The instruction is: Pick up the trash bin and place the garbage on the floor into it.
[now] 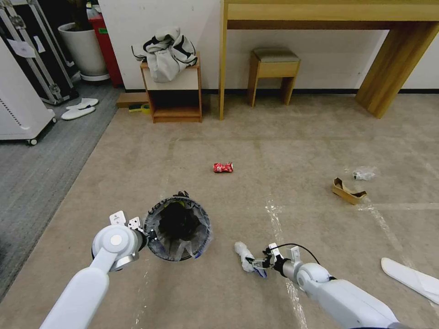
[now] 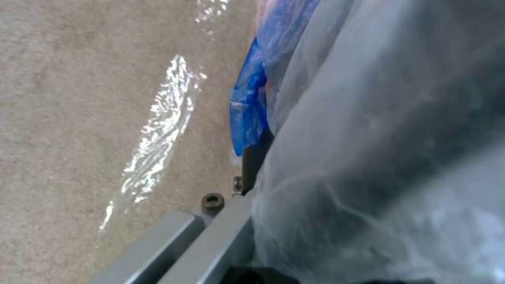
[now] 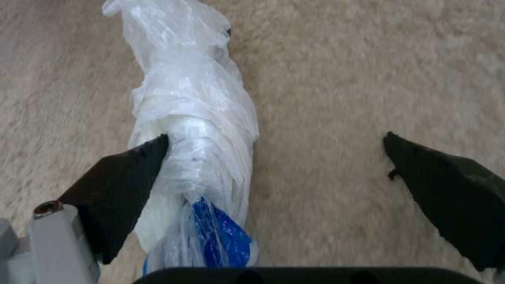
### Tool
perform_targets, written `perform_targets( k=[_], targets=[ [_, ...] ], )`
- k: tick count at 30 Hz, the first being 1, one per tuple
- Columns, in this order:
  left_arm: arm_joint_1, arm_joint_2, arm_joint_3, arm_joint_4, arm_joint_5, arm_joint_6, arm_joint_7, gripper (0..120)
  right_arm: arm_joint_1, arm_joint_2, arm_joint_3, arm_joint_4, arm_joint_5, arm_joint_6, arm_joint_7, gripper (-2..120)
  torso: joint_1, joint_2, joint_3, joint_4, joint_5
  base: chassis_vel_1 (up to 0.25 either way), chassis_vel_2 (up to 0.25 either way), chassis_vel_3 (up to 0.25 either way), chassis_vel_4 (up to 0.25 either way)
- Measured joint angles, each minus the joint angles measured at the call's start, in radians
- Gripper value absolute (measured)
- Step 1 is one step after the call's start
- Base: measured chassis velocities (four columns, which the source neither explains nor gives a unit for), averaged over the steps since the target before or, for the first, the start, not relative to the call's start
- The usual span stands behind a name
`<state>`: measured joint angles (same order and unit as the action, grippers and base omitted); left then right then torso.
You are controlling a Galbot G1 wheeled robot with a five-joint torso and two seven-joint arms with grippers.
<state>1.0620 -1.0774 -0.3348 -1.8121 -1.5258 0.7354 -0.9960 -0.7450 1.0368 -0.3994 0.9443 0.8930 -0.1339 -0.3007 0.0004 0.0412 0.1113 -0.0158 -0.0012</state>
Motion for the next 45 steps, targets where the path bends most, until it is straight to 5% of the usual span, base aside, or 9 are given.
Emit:
perform_targets(
  k=[14, 16, 21, 24, 36, 39, 40, 45],
  targets=[
    [0.0, -0.009, 0.002, 0.004, 0.013, 0.0, 0.005, 0, 0.017, 0.056, -0.02, -0.019, -0.046, 0.008, 0.018, 100, 0.0, -0.001, 0.0, 0.0002, 0.0, 0.0, 0.0, 0.0, 0.0],
    [0.002, -0.012, 0.002, 0.0, 0.016, 0.0, 0.006, 0, 0.017, 0.073, -0.035, 0.002, -0.05, 0.008, 0.019, 100, 0.0, -0.001, 0.001, 0.0026, 0.0044, 0.0, 0.0, 0.0, 0.0],
    [0.005, -0.017, 0.002, -0.002, 0.021, 0.0, 0.006, 0, 0.016, 0.078, -0.042, 0.007, -0.052, 0.008, 0.026, 99, 0.0, -0.001, 0.0, 0.0024, 0.001, 0.0, 0.0, 0.0, 0.0],
    [0.009, -0.019, 0.002, -0.007, 0.024, 0.0, 0.006, 0, 0.012, 0.093, -0.049, 0.016, -0.062, 0.008, 0.028, 92, 0.0, -0.001, 0.0, 0.0016, 0.0029, 0.0, 0.0, 0.0, 0.0],
    [0.019, -0.017, -0.005, -0.018, 0.031, 0.0, 0.007, 0, -0.001, 0.113, -0.051, 0.018, -0.074, 0.014, 0.064, 67, 0.0, 0.0, 0.0, 0.0005, 0.0004, 0.0, 0.0, 0.0, 0.0],
    [0.017, -0.018, -0.004, -0.019, 0.032, 0.0, 0.008, 0, -0.005, 0.111, -0.051, 0.023, -0.075, 0.018, 0.069, 59, 0.0, 0.0, 0.0, 0.001, 0.0006, 0.0, 0.0, 0.0, 0.0],
    [0.016, -0.019, -0.001, -0.019, 0.032, 0.0, 0.009, 0, -0.012, 0.109, -0.051, 0.039, -0.073, 0.018, 0.069, 53, 0.0, -0.001, 0.0, 0.0026, 0.0038, 0.0, 0.0, 0.0, 0.0],
    [0.016, -0.021, 0.002, -0.019, 0.038, 0.0, 0.008, 0, -0.025, 0.075, -0.051, 0.075, -0.07, 0.017, 0.083, 32, 0.0, -0.001, 0.0, 0.0037, 0.0033, 0.0, 0.0, 0.0, 0.0]
  ],
)
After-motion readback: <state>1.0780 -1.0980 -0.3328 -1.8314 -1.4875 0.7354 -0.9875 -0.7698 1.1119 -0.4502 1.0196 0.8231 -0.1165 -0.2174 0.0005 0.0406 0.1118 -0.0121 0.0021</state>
